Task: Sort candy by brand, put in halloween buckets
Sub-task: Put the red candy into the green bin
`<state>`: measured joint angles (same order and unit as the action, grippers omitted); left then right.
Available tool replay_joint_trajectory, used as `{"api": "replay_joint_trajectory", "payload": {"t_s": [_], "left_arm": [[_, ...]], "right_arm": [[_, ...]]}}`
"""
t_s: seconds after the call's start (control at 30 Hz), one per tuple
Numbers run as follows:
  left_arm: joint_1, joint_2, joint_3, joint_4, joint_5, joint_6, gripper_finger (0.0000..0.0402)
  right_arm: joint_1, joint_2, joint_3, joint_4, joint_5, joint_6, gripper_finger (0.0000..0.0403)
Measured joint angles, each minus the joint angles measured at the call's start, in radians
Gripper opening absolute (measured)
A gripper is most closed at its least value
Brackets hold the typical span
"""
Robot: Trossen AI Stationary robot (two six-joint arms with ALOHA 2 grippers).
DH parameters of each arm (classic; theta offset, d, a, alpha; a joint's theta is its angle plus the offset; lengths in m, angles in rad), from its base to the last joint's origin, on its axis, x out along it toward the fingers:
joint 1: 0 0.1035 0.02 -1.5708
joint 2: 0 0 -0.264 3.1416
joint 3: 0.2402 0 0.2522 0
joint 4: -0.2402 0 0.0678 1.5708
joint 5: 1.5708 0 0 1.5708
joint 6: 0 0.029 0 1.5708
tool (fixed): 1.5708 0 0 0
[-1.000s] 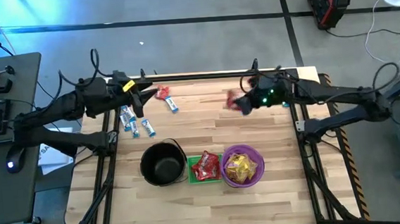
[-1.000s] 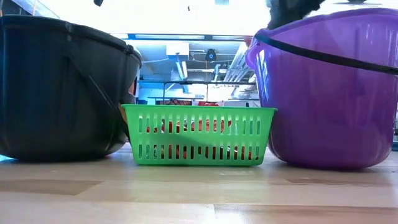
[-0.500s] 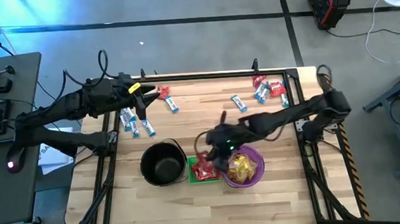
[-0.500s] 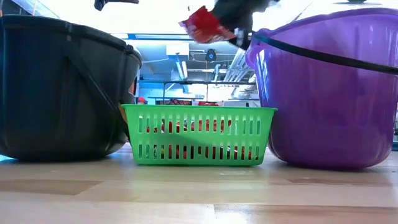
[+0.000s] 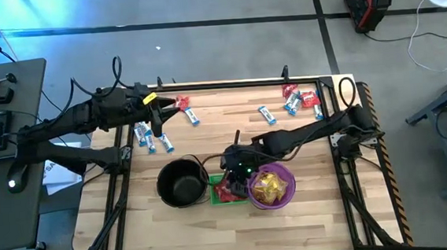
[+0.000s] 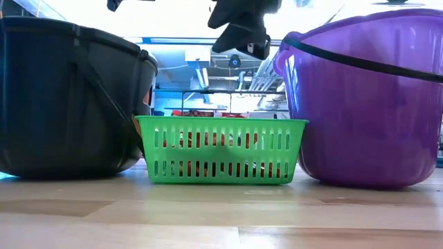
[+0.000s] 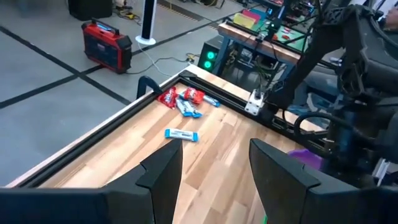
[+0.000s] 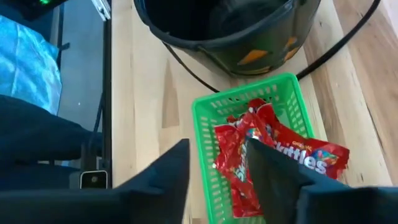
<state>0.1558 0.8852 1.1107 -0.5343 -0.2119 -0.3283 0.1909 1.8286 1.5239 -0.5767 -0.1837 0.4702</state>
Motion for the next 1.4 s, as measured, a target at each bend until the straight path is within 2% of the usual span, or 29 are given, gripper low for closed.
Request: {"api": "replay_joint_trajectory", "payload": {"t_s": [0.13,0.23,0.37,0.5,0.6,0.7,0.8,0.93,1.13,1.27,1.4], "left_arm": [[0.017,0.000,0.001,0.017,0.001,0.033,0.0177],[0.076,0.032,0.026,-0.050,0.002,0.054,0.0177],[0.212,0.141,0.042,-0.258,-0.004,0.071,0.0177],[0.384,0.301,0.012,-0.382,0.042,0.072,0.0177],[0.497,0.420,-0.018,-0.385,0.094,0.102,0.0177],[0.597,0.522,-0.037,-0.380,0.063,0.105,0.0177],[0.697,0.604,-0.051,-0.362,-0.011,0.053,0.0177],[0.797,0.698,-0.063,-0.327,0.025,-0.002,0.0177],[0.845,0.784,-0.070,-0.341,0.024,-0.045,0.0177],[0.846,0.787,-0.070,-0.333,-0.040,-0.096,0.0177],[0.854,0.789,-0.101,-0.326,-0.037,-0.116,0.0177]], "right_arm": [[-0.016,-0.002,0.108,-0.125,0.038,-0.056,0.0187],[-0.038,-0.004,0.240,-0.304,0.183,-0.118,0.0190],[-0.076,-0.007,0.384,-0.540,0.353,-0.177,0.0189],[-0.121,-0.055,0.417,-0.699,0.408,-0.177,0.0189],[-0.147,-0.132,0.354,-0.755,0.442,-0.133,0.0189],[-0.159,-0.241,0.228,-0.727,0.450,-0.046,0.0189],[-0.158,-0.350,0.074,-0.650,0.455,0.072,0.0189],[-0.134,-0.465,-0.136,-0.472,0.456,0.204,0.0189],[-0.105,-0.529,-0.337,-0.263,0.445,0.256,0.0189],[-0.104,-0.523,-0.388,-0.241,0.416,0.250,0.0189],[-0.104,-0.521,-0.415,-0.230,0.414,0.209,0.0189]]}}
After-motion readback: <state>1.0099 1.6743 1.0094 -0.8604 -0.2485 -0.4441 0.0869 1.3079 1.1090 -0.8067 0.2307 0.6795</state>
